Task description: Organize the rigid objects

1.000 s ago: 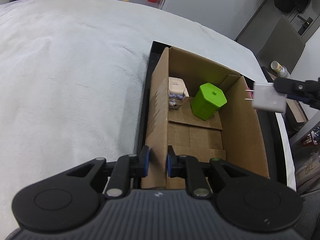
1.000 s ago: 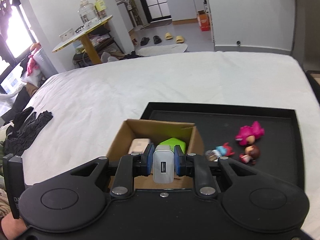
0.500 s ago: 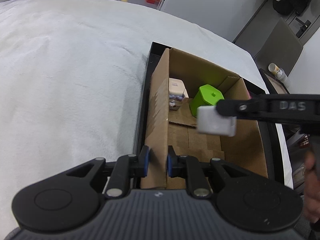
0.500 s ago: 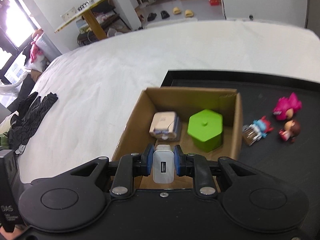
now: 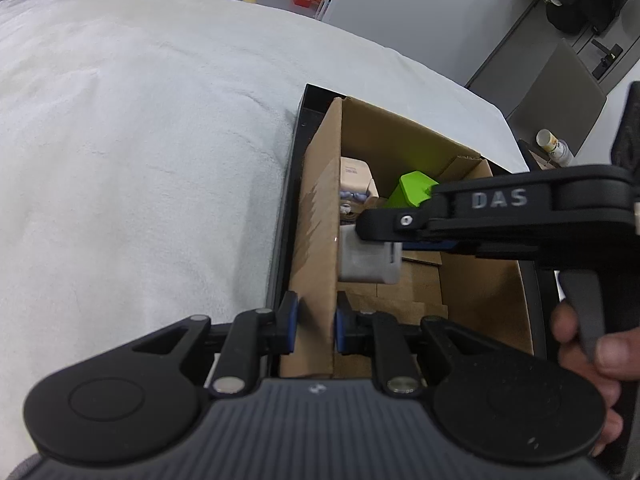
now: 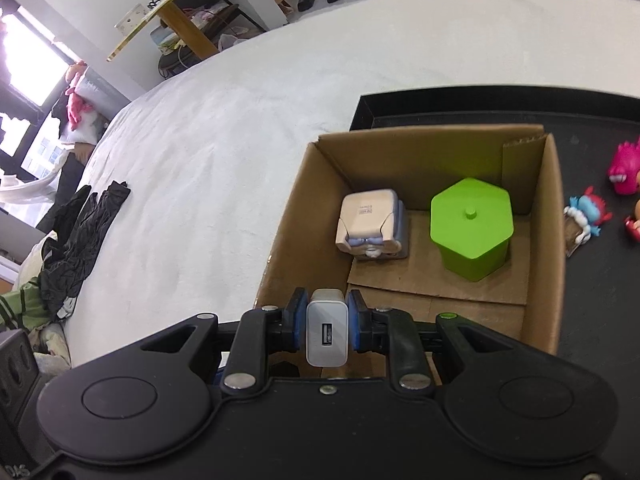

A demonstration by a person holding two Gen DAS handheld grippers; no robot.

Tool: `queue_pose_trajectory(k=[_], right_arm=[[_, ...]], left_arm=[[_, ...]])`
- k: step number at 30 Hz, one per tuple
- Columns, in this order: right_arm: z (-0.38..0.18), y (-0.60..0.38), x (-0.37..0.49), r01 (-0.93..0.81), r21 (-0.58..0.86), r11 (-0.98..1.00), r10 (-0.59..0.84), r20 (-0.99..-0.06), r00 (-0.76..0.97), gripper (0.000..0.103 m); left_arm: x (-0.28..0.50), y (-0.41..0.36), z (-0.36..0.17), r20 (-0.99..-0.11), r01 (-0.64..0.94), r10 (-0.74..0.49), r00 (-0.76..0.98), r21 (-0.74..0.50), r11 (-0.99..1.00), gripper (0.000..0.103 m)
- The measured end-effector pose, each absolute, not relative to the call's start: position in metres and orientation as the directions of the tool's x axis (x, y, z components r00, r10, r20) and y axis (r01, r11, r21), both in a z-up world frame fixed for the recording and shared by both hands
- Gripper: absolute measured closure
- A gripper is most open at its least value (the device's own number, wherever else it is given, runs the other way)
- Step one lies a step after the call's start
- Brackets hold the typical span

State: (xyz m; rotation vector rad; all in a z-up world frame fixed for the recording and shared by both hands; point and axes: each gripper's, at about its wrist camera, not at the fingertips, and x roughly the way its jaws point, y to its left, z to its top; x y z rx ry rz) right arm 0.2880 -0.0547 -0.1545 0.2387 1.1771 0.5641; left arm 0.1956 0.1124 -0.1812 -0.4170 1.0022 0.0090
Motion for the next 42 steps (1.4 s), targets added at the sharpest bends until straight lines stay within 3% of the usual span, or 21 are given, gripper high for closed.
queue_pose_trajectory(k=[11,20,25,37,42], right_arm=[[-0.176,-0.045,0.295,-0.279,0.422,0.863,0.487,-0.842,0.234,0.077],[-0.147,-0.068,0.29,-0.314,0.421,0.851,0.508,-0.813,0.285,0.071],[-0.119,-0.089,0.278,-0.378,0.412,0.829,0.54,-0.767,0.348,0.047],[-0.089,-0.149,0.266,-0.361,0.402,0.842,0.539,-0.66,0.523,0.004],[-0.091,-0.171,0.26,-0.31,0.385,0.869,0.493,-0.626,0.605,0.0]], left_arm=[[0.196,0.113,-0.182,-0.822,-0.197,-0.178,0.542,-0.33,0.923,0.086],[0.197,0.111,-0.183,-0.827,-0.196,-0.165,0.537,-0.313,0.929,0.086],[0.198,0.11,-0.183,-0.831,-0.196,-0.159,0.532,-0.304,0.932,0.086],[0.201,0.105,-0.182,-0.843,-0.195,-0.142,0.519,-0.278,0.941,0.086],[0.202,0.102,-0.182,-0.85,-0.195,-0.131,0.51,-0.263,0.945,0.086]])
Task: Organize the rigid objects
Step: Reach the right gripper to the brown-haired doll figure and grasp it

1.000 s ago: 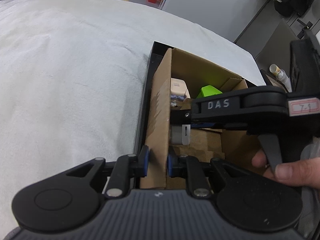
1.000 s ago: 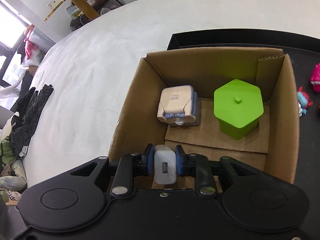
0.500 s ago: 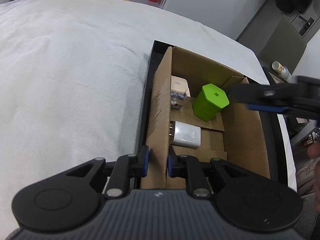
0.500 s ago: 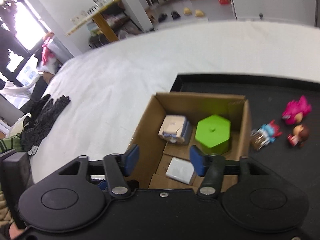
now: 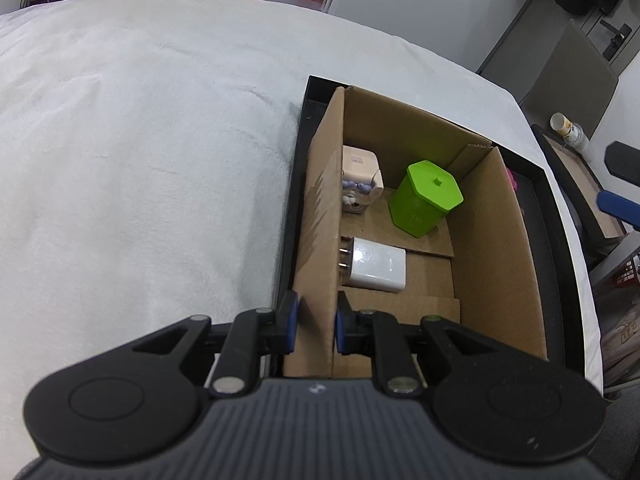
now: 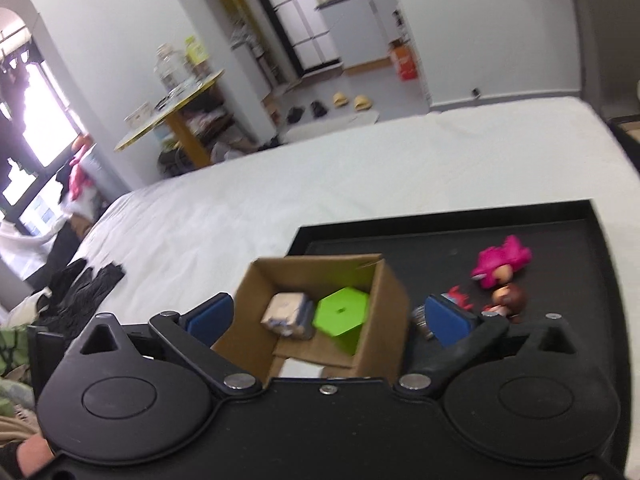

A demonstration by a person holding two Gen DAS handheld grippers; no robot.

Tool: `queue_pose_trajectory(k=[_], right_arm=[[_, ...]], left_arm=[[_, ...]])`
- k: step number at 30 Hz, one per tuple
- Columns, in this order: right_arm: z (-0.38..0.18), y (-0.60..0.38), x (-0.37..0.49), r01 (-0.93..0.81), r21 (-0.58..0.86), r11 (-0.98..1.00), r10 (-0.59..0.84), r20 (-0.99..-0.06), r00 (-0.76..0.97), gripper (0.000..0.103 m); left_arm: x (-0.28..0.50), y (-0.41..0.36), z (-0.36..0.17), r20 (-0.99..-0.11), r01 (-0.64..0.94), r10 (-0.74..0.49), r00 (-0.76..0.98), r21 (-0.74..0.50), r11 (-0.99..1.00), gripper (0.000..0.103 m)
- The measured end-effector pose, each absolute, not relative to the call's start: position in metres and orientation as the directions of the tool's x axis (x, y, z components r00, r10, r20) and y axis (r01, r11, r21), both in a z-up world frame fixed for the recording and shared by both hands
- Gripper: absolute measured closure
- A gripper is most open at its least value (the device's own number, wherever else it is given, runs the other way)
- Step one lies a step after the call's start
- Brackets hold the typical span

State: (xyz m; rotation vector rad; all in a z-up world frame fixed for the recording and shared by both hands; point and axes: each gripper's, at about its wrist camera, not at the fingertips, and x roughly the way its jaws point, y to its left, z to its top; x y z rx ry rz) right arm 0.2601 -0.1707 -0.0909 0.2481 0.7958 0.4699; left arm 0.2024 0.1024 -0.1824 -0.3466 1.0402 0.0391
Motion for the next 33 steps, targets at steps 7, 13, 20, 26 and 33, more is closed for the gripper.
queue_pose_trajectory(k=[7,13,20,26,33], right_arm=[[-0.094,-0.194,0.252,-0.282,0.307,0.909,0.413,-0.562,0.717,0.0],[-0.097,-0.218,0.259,-0.238,0.289,0.927,0.366,-0.569,0.736,0.0],[-0.108,-0.24,0.264,-0.199,0.284,0.938,0.338,-0.622,0.706,0.0],[-0.129,-0.243,0.277,-0.169,0.255,0.952,0.302,-0.702,0.645,0.002],[-0.167,-0.235,0.292,-0.175,0.21,0.962,0.273,-0.768,0.579,0.017]], left_arm=[[0.203,0.098,-0.182,-0.861,-0.194,-0.108,0.497,-0.232,0.953,0.086],[0.202,0.095,-0.18,-0.865,-0.202,-0.09,0.493,-0.214,0.956,0.086],[0.202,0.097,-0.179,-0.863,-0.215,-0.093,0.497,-0.226,0.95,0.087],[0.203,0.096,-0.179,-0.86,-0.217,-0.094,0.501,-0.23,0.949,0.087],[0.202,0.097,-0.181,-0.856,-0.22,-0.1,0.508,-0.241,0.945,0.087]])
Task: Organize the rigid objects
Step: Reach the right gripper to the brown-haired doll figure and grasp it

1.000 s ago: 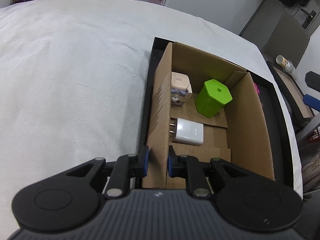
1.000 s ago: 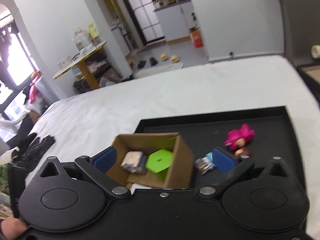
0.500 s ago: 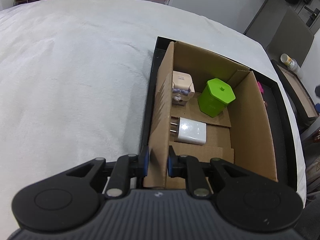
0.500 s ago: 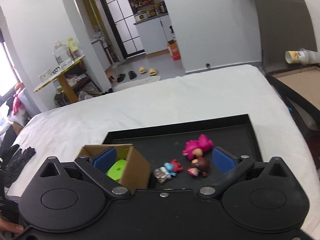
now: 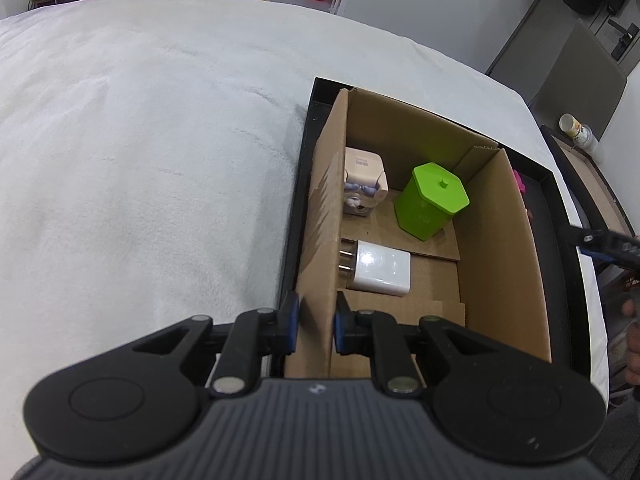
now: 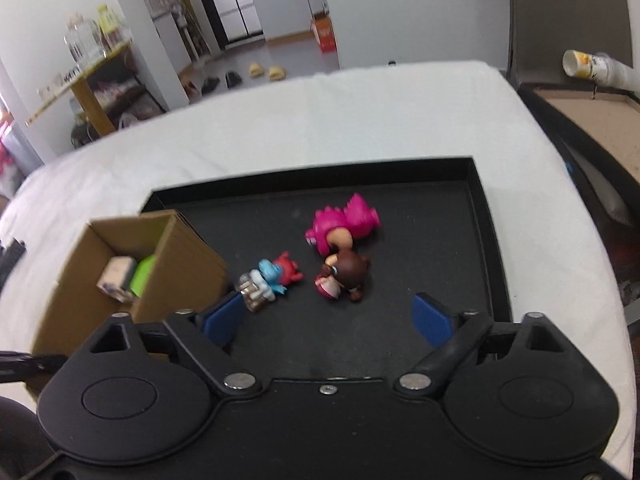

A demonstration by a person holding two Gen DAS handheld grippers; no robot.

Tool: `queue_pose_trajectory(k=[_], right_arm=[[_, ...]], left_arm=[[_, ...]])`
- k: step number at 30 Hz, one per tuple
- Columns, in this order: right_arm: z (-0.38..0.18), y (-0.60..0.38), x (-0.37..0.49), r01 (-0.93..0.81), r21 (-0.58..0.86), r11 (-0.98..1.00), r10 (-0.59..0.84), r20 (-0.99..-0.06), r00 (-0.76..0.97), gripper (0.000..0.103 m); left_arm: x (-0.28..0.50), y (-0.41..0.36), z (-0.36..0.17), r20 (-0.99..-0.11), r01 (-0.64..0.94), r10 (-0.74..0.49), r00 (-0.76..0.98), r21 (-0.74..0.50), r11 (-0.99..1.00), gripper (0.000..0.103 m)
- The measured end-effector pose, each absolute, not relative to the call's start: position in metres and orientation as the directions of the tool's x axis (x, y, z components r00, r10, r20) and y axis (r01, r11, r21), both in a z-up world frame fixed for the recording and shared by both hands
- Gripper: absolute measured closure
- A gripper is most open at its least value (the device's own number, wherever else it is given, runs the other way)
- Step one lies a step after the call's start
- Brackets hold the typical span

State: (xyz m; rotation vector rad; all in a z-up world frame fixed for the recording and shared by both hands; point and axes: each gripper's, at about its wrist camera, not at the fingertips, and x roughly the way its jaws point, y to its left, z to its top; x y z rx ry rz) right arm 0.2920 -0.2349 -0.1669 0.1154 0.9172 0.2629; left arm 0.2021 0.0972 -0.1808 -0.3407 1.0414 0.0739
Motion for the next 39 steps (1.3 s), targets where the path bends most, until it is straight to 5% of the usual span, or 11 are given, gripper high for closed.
queue_pose_trajectory(k=[23,27,39], right_arm=[[-0.219,-0.19,0.329,-0.344,-0.021,0.939,0.19,-0.802,0.567,0.042],[-0.223,-0.19,0.329,-0.347,-0.015,0.938,0.2,-0.794,0.574,0.058],[-0.208,-0.191,0.314,-0.341,0.022,0.94,0.218,-0.807,0.548,0.059]], left_arm=[[0.206,0.103,-0.185,-0.848,-0.239,-0.109,0.518,-0.266,0.934,0.086],[0.208,0.103,-0.186,-0.851,-0.242,-0.108,0.514,-0.264,0.934,0.086],[0.21,0.101,-0.184,-0.858,-0.247,-0.1,0.504,-0.254,0.935,0.086]])
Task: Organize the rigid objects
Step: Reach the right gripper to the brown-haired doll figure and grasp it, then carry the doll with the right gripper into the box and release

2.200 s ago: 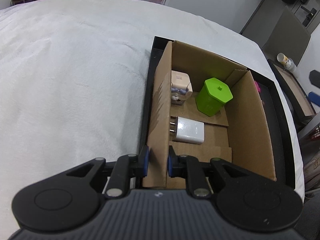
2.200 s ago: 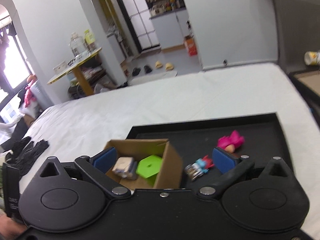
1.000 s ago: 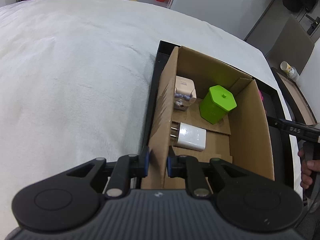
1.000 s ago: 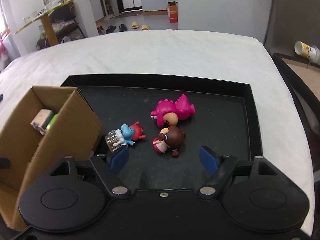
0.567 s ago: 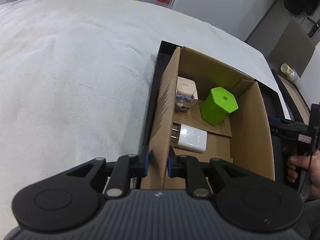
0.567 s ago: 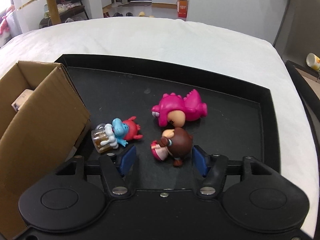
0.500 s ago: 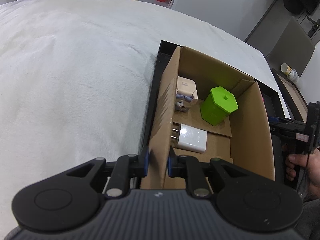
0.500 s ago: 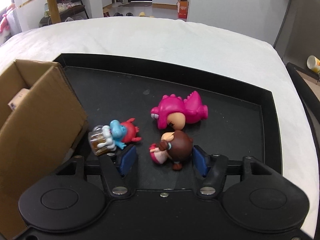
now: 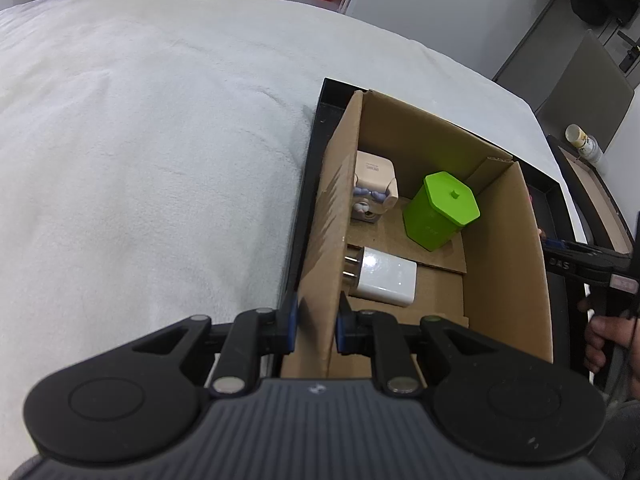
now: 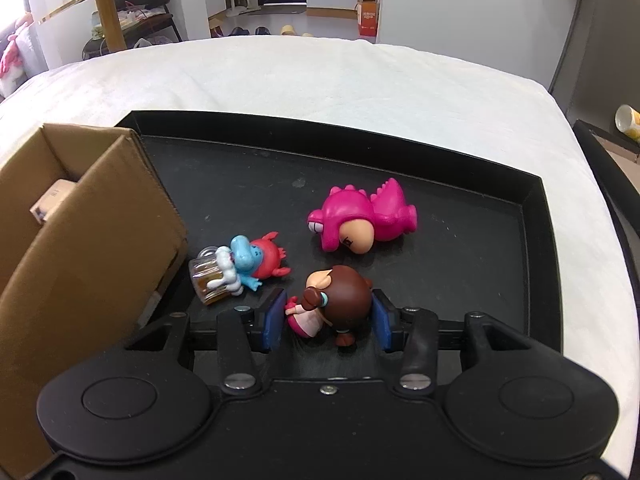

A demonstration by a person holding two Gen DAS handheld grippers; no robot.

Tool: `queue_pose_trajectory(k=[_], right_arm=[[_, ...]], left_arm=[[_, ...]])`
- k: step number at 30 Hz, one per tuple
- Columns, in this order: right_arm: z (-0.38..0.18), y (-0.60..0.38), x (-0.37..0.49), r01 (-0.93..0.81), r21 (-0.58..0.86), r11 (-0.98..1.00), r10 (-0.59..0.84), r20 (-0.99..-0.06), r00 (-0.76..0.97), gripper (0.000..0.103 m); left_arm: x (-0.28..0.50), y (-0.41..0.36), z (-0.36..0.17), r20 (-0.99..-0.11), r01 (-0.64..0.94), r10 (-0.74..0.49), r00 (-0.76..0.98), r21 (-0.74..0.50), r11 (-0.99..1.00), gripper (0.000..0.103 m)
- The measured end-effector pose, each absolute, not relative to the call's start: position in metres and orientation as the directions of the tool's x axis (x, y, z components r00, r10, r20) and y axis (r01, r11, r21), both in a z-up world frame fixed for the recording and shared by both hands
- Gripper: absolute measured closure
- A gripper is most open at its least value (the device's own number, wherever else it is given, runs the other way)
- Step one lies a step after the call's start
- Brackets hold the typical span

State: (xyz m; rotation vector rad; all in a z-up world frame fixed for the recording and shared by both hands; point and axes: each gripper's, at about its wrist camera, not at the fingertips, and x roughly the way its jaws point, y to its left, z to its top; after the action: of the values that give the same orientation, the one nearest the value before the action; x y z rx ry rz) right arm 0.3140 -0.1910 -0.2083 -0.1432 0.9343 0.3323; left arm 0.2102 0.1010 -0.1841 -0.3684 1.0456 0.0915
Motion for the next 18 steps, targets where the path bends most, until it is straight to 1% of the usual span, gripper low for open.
queue_pose_trajectory(k=[6,18], right_arm=[[-0.194,-0.201,0.304,-0.32,0.057,0.946,0.225,-0.824,0.52,0.059],[-0.161,-0.203,0.277,-0.321,0.05,0.946,0.221,-0.825,0.52,0.059]], left_arm=[[0.215,0.101,-0.184,-0.87,-0.248,-0.098,0.483,-0.243,0.938,0.087],[0.218,0.096,-0.179,-0.903,-0.195,-0.126,0.41,-0.222,0.955,0.087]])
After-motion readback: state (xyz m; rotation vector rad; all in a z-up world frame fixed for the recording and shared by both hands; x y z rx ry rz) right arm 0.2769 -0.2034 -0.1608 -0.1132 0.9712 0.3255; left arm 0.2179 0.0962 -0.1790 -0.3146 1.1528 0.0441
